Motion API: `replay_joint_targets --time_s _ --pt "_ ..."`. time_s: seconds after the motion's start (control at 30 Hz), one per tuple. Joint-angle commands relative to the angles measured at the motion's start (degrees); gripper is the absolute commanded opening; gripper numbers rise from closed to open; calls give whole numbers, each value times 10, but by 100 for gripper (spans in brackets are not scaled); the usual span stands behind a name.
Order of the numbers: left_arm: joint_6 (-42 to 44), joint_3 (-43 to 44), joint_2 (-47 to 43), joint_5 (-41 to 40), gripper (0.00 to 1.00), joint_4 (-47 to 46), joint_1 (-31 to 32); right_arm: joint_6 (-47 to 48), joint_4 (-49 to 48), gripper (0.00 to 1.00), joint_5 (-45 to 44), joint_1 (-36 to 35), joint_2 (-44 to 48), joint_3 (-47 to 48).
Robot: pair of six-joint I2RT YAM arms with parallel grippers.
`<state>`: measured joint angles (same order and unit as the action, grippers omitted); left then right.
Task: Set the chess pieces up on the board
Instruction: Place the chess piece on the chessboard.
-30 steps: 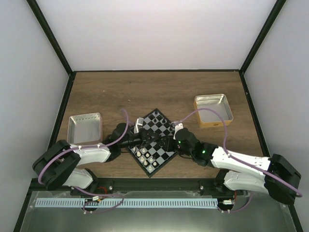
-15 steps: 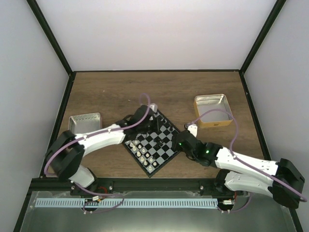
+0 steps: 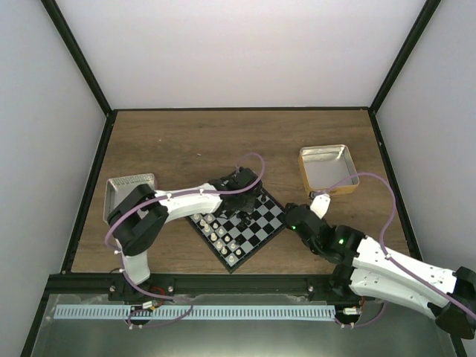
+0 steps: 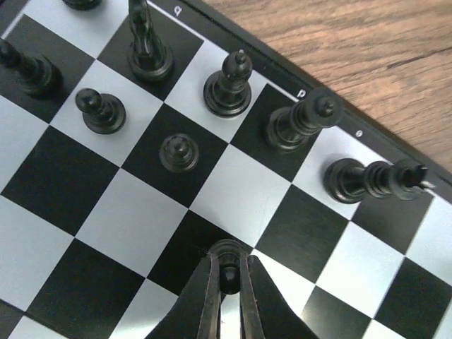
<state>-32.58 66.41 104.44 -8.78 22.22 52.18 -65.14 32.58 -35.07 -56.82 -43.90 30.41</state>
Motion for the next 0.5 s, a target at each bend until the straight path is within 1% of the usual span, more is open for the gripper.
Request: replay_joint_targets --time_s 0.0,0.27,0.47 --pt "19 22 22 -14 4 9 2 -11 18 63 -35 -2 7 -12" --pt "34 47 51 -25 6 12 1 -10 15 63 -30 -2 3 -16" --pt "37 58 66 -32 9 19 1 -12 17 63 -27 -2 3 -18"
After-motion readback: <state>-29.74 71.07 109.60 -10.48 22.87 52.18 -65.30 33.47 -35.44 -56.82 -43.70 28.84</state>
